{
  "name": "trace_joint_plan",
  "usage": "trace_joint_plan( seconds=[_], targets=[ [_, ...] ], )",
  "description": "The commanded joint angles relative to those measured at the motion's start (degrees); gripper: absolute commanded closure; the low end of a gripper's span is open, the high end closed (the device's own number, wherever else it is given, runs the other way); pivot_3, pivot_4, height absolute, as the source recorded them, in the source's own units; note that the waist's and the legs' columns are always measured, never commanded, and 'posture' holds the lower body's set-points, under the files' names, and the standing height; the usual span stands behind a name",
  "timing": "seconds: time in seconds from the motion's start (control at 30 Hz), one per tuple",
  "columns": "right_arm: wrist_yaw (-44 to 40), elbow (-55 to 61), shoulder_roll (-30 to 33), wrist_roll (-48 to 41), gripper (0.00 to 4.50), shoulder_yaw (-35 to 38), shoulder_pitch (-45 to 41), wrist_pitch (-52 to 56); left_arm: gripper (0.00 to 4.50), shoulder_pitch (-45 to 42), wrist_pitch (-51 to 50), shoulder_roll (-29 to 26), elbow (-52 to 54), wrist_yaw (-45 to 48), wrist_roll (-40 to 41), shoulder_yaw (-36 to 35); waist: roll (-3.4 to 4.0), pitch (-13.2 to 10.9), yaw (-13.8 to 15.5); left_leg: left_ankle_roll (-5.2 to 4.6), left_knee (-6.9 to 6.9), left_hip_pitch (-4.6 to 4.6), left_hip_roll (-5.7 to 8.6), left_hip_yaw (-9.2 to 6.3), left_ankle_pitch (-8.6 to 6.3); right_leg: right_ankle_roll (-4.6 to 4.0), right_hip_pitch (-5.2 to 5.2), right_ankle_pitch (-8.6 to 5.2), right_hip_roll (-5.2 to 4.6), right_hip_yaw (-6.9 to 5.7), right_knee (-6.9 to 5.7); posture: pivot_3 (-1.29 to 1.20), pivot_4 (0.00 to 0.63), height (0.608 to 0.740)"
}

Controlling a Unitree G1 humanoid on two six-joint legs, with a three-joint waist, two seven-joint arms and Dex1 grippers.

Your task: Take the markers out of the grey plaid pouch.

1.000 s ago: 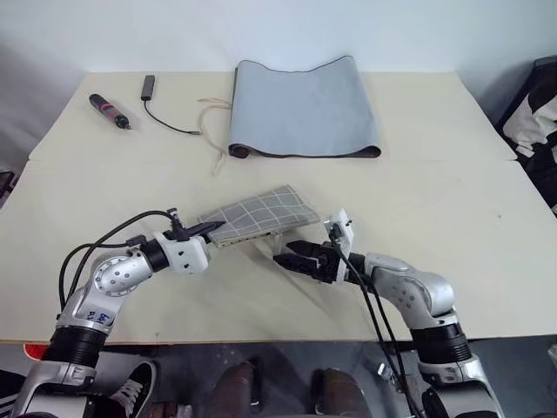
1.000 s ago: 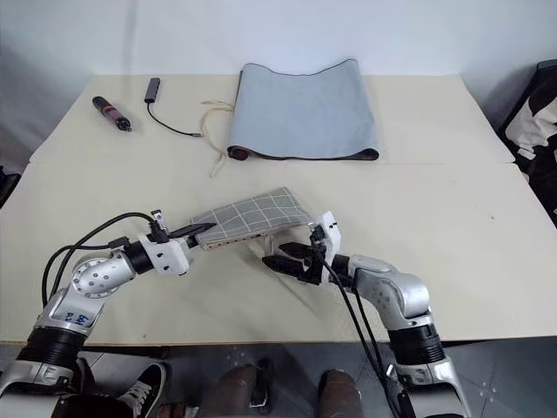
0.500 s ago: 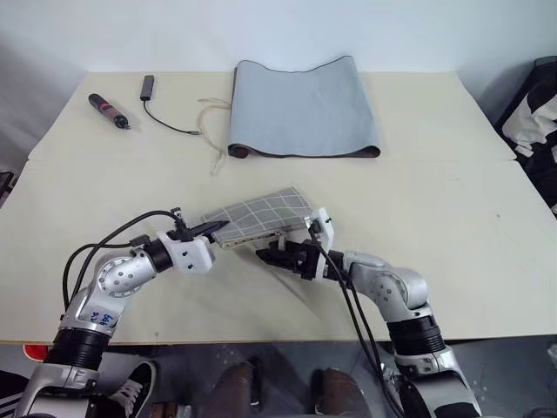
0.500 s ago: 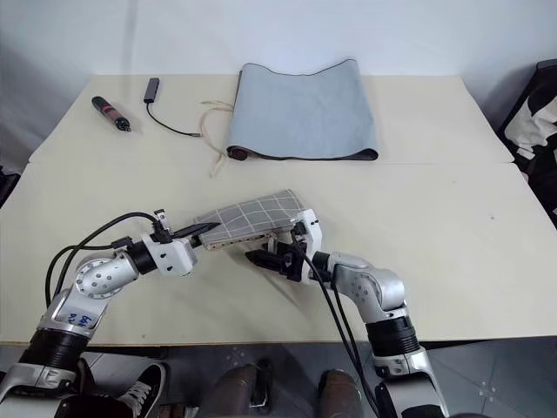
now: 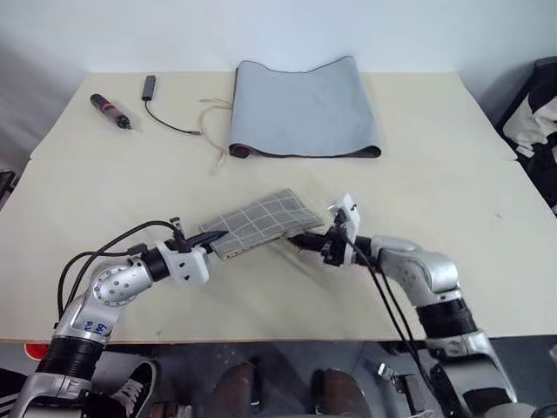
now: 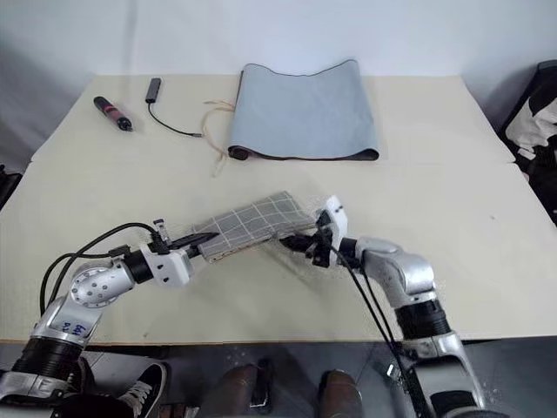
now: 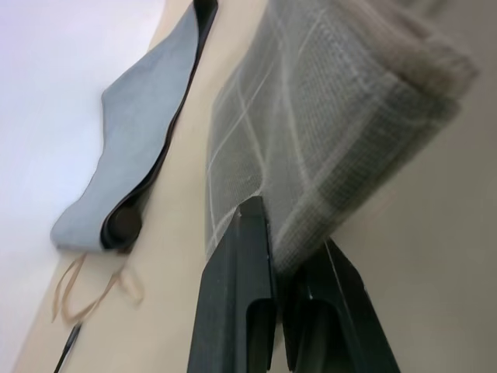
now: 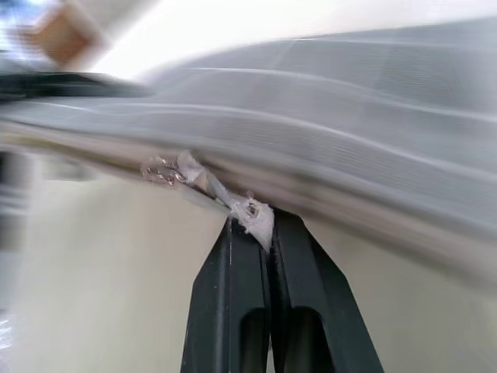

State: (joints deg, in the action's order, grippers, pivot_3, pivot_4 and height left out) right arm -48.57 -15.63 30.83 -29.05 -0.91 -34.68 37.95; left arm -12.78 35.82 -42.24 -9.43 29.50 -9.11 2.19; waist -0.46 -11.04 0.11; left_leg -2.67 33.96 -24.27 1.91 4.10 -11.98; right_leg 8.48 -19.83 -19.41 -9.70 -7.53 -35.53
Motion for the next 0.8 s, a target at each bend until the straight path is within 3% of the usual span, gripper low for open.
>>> trace_joint_plan(
  seconds=[0.03, 0.3, 0.4, 0.6, 0.77, 0.8],
  targets=[
    [-1.5, -6.9, 2.7, 3.8, 4.49, 2.7, -2.3, -6.7, 4.50, 0.0, 0.0, -0.9, 0.7, 0.2, 1.8, -2.2, -0.01, 0.0, -0.4, -0.03, 0.00, 0.01, -0.05, 0.04, 0.01, 0.00, 0.03, 0.00, 0.02, -0.03, 0.03, 0.00, 0.150, 0.740],
    [-4.6, -6.5, 2.8, 4.5, 4.49, 1.5, -1.4, -7.6, 4.50, -0.2, -2.8, 0.1, 1.9, 1.4, 4.8, -2.4, -0.01, 0.0, -1.1, -0.22, 0.09, 0.07, -0.24, 0.25, 0.07, -0.01, 0.05, 0.00, 0.10, -0.09, 0.01, 0.00, 0.150, 0.740],
    [-8.3, -1.6, 4.0, 1.7, 3.89, 1.8, 0.2, -3.2, 4.50, 0.5, -6.1, 0.7, 3.9, 4.2, 9.7, -2.1, 0.00, 0.0, -0.8, -0.25, 0.13, 0.07, -0.24, 0.25, 0.03, -0.01, 0.06, 0.01, 0.06, -0.06, 0.02, 0.00, 0.150, 0.740],
    [-12.0, 6.6, 8.6, 0.4, 1.88, 2.9, 2.0, -1.5, 4.50, 0.9, -11.9, 1.4, 6.7, 7.4, 14.2, -2.6, 0.01, 0.0, -0.3, -0.04, 0.20, 0.05, -0.23, 0.26, -0.15, -0.05, 0.09, 0.03, 0.04, -0.04, 0.13, 0.00, 0.150, 0.740],
    [-10.8, 15.8, 8.9, -2.8, 1.88, 5.5, -1.8, -0.1, 4.50, 0.7, -21.3, 2.3, 10.6, 11.9, 21.0, -2.7, 0.04, 0.0, -0.3, -0.02, 0.20, 0.05, -0.25, 0.26, -0.17, -0.07, 0.10, 0.04, 0.05, -0.04, 0.19, 0.00, 0.150, 0.740],
    [-10.2, 18.0, 7.5, -5.0, 2.07, 5.6, -2.5, 2.0, 4.50, 0.4, -23.0, 2.6, 11.3, 12.4, 22.1, -2.8, 0.04, 0.0, -0.4, -0.01, 0.20, 0.05, -0.25, 0.26, -0.18, -0.07, 0.10, 0.04, 0.05, -0.03, 0.19, 0.00, 0.150, 0.740]
  ],
)
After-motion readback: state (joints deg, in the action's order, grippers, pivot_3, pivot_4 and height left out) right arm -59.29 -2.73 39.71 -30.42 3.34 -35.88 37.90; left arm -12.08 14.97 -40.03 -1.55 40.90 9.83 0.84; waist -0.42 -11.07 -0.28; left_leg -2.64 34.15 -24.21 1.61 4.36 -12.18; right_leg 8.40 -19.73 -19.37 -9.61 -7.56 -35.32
